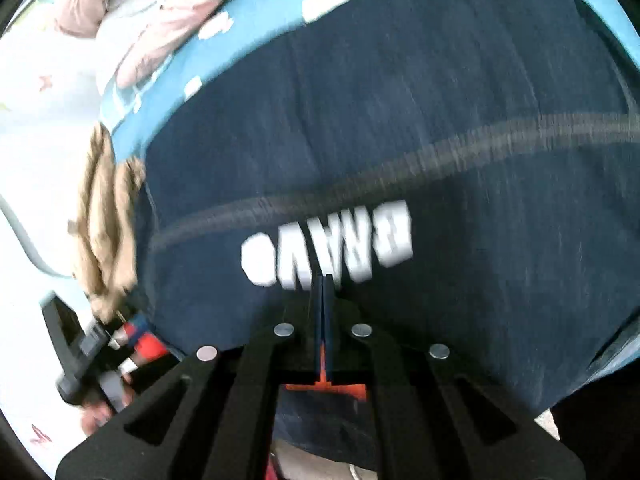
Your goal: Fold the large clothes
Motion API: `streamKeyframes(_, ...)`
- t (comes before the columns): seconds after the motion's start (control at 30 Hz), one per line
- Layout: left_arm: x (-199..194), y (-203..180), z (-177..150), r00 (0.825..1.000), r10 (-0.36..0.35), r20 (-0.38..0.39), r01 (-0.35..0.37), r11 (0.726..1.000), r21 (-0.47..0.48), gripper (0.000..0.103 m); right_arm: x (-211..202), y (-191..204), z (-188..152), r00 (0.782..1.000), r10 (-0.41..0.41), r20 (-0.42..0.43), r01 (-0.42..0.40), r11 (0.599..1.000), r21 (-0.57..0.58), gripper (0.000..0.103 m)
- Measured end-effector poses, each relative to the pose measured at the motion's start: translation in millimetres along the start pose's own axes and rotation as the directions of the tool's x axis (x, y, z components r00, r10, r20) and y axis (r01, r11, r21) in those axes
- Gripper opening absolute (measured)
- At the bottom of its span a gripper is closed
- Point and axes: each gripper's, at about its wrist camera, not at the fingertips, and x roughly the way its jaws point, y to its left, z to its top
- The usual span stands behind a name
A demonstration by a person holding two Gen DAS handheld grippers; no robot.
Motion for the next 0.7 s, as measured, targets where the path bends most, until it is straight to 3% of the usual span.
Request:
streamKeyframes(0.13,4,-9,1,0.999,0.039,0.007,-0.039,0.999,0.034,0.090,1,-2,4,1.000,0.024,-0.009,-0.024,1.000,0.005,0.000)
streamKeyframes(0.27,-2,-23,-3,0.996,0.074,0.046,-0.079,0.991,0.104,0.067,-15,4,-5,0.999,0.038,0.027,-0.037,0.999,-0.038,0.004)
streamKeyframes(0.3,-4,-25,-3,0.997,0.061,0.049,-0.067,0.991,0.116,0.050,-19,10,-9,0.999,0.027,0.048,-0.024,0.998,-0.055,0.004)
streamKeyframes(0.37,-5,-29,-3,0.998,0.044,0.045,-0.050,0.991,0.126,0.041,-25,21,-19,0.996,0.035,0.081,-0.026,0.995,-0.101,0.010)
streamKeyframes(0.53,-14,-42,-2,0.999,0.002,0.046,-0.010,0.985,0.175,0.008,-28,49,-33,0.989,0.089,0.120,-0.064,0.978,-0.197,0.015)
streamKeyframes(0.6,-26,-51,-3,0.997,-0.045,0.062,0.032,0.980,0.195,0.007,-30,58,-38,0.984,0.122,0.129,-0.089,0.968,-0.234,0.021)
streamKeyframes(0.67,-39,-62,-2,0.994,-0.073,0.079,0.055,0.975,0.217,0.007,-31,73,-45,0.978,0.156,0.135,-0.113,0.953,-0.281,0.038)
streamKeyframes(0.7,-47,-69,-1,0.992,-0.086,0.095,0.062,0.970,0.234,0.007,-32,78,-48,0.976,0.166,0.137,-0.119,0.947,-0.298,0.042)
